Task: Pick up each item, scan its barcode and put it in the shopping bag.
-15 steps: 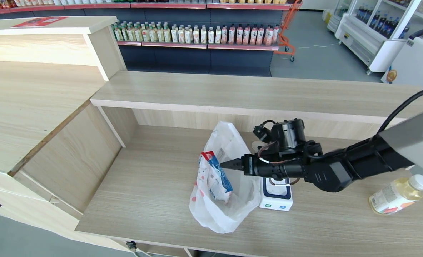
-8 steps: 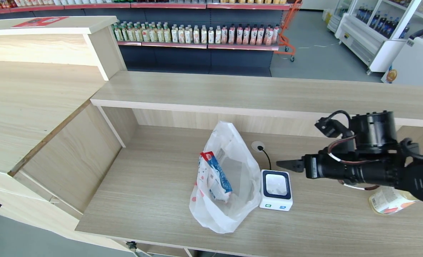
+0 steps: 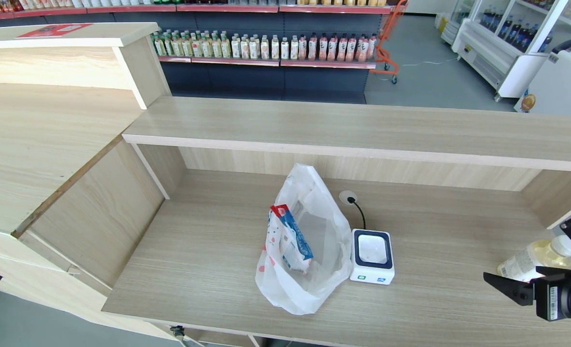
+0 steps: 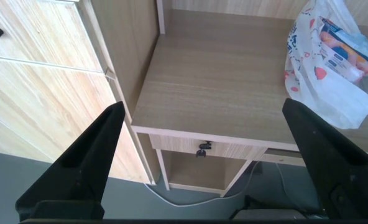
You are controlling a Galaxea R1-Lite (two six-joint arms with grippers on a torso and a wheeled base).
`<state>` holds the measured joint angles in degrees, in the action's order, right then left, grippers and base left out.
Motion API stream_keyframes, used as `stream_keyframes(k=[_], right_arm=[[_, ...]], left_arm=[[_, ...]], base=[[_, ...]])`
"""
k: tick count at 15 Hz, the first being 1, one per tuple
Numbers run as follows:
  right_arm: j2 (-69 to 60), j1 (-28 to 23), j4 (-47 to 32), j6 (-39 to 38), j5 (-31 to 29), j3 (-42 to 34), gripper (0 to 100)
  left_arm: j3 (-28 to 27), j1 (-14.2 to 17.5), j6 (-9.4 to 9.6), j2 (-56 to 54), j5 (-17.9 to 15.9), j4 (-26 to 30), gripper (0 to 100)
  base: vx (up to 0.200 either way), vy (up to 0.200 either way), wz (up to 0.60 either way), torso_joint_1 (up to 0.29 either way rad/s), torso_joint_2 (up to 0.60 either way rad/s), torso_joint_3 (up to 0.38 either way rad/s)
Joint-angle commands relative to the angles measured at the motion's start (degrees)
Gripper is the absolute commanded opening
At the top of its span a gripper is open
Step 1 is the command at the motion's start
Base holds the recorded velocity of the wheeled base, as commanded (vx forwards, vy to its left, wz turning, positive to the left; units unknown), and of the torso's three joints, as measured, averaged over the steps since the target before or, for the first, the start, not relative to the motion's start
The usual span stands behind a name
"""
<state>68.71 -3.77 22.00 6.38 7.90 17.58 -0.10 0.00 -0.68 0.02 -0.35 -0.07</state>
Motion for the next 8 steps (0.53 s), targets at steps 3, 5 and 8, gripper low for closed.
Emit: stream_keyframes(k=[3,5,8], right_arm=[[-3.49,-1.68,-0.03,0.04,2.21,-1.23,100],[-3.32,-1.68,-0.03,-0.22,2.74,-1.14,100],[-2.7,-1.68,-0.12,-2.24,3.0,-1.23,100]], left_arm=[[0.01,0.0,-0.02,-0.02,0.0,-0.01,100],[0.01,0.0,0.07,-0.02,0.0,-0.01,100],[0.01,0.0,-0.2,-0.02,0.0,-0.01,100]], base=[[0.0,0.0,0.0,0.0,0.0,0.0],[0.0,0.0,0.0,0.0,0.0,0.0],[-0.2,0.0,0.0,0.001,0.0,0.002]])
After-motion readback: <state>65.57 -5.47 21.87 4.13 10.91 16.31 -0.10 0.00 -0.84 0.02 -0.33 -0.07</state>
